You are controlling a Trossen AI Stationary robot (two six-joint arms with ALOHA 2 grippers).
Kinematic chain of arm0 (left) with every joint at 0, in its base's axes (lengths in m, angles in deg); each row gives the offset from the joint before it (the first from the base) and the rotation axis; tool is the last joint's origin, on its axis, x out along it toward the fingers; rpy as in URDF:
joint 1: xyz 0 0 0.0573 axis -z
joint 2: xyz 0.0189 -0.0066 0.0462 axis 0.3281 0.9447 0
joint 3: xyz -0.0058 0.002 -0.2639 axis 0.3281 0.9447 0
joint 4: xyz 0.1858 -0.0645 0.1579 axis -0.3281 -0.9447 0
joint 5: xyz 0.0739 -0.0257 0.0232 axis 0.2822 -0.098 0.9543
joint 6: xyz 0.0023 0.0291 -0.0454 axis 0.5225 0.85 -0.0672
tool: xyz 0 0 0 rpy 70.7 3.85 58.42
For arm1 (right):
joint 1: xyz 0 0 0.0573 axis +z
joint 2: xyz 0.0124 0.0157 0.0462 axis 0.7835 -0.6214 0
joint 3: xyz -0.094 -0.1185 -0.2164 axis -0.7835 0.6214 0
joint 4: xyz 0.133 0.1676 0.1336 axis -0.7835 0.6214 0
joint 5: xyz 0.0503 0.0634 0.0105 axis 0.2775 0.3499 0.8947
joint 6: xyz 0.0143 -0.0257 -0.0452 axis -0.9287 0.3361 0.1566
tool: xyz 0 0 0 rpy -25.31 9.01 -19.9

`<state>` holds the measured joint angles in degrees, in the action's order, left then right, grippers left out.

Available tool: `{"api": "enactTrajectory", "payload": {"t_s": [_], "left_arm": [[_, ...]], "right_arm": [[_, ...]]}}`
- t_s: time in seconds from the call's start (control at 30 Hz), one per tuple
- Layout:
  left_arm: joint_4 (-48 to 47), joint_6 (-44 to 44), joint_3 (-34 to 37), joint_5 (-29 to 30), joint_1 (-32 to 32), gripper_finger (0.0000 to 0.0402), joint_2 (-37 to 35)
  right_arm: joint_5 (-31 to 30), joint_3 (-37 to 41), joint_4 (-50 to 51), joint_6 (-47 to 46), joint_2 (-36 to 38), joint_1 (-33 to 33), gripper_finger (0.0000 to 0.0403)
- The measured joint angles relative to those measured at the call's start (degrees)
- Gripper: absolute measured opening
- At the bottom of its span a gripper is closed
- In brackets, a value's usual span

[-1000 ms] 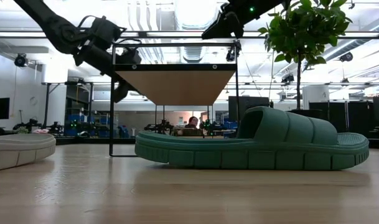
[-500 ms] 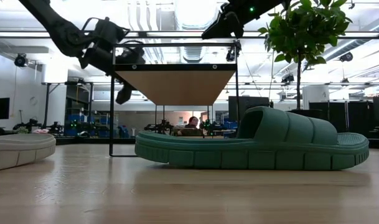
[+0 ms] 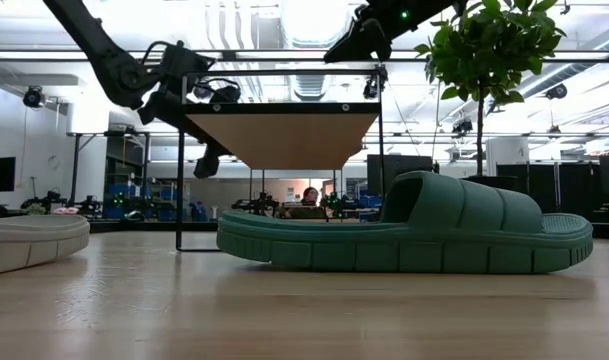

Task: Pick and place slides into the shelf
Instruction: Put the top green slide on the shelf

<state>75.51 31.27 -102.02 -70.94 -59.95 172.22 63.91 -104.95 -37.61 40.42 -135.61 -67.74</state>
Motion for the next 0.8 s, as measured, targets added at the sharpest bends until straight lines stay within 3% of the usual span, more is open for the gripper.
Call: {"api": "enactTrajectory", "payload": {"t_s": [0.23,0.43,0.6,0.8], "left_arm": [[0.9,-0.6,0.3,0.1,0.0,0.0055,0.2],[0.8,-0.9,0.5,1.0,-0.1,0.0159,-0.2],[-1.0,-0.9,0.9,1.3,-0.1,0.0219,-0.2],[-2.2,-0.7,1.1,11.6,0.0,0.0255,-0.2]], "right_arm": [[0.0,0.1,0.0,-0.2,0.0,0.0,0.007],[0.0,0.1,0.0,-0.2,0.0,0.0,0.007],[0.0,0.4,0.1,-0.2,0.0,0.0,0.007],[0.0,0.8,0.2,-0.2,0.0,0.0,0.007]]}}
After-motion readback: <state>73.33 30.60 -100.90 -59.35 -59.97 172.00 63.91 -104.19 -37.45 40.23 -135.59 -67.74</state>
